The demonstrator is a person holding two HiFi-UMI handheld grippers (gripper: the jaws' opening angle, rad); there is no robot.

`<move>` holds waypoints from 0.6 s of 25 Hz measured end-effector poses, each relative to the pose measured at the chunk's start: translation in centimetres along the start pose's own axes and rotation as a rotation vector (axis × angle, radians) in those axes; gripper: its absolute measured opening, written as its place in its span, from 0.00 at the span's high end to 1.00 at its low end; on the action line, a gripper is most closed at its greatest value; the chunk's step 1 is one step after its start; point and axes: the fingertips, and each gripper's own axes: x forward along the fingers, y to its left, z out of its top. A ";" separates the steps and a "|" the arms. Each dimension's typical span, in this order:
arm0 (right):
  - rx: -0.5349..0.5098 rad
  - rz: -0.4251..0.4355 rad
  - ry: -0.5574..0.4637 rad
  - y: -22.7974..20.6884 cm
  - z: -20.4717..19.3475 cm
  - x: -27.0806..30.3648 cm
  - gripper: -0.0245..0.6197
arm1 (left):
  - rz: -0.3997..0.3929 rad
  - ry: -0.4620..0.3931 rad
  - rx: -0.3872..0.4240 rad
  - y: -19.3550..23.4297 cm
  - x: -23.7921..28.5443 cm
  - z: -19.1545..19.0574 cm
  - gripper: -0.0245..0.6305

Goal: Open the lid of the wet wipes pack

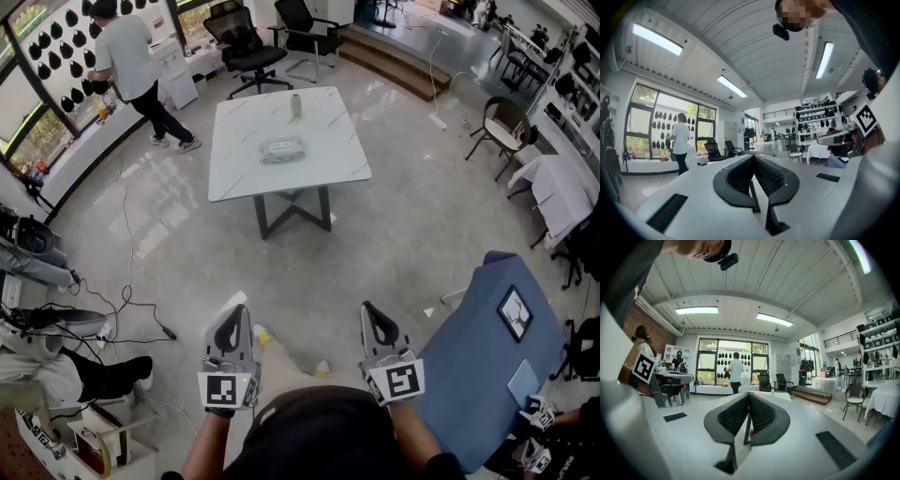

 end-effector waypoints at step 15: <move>-0.134 0.036 -0.156 2.5 5.8 0.9 0.96 | -0.194 -0.015 0.384 -4.6 -1.1 2.2 0.94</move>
